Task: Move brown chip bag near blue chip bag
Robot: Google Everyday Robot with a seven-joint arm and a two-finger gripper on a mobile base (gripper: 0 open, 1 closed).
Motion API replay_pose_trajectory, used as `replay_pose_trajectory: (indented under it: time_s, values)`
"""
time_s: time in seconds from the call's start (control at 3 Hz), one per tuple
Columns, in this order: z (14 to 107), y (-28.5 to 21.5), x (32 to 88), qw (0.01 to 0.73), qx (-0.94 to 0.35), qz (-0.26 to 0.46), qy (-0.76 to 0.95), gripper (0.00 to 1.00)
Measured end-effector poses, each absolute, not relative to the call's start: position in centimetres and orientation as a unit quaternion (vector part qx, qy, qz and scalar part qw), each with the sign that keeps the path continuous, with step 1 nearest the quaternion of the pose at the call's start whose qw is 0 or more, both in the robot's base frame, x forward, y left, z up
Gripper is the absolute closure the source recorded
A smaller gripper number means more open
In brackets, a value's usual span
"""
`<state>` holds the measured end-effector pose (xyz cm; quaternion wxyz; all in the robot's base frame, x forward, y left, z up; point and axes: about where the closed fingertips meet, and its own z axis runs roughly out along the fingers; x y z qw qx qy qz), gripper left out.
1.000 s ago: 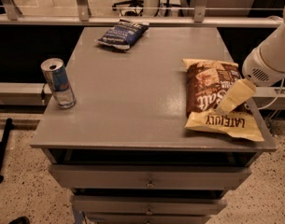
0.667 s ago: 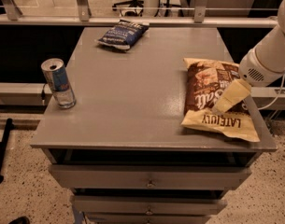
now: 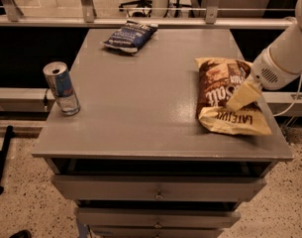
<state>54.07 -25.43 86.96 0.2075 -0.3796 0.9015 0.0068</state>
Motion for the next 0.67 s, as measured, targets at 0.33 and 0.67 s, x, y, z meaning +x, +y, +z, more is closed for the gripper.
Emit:
replay_pose_trajectory:
  time_s: [0.33,0.67]
  values:
    - [88.9,-24.8,54.1,0.227,-0.395,-0.004,0.89,0.78]
    - [93.4,-25.8,54.8,0.257,-0.412,-0.054,0.873,1.0]
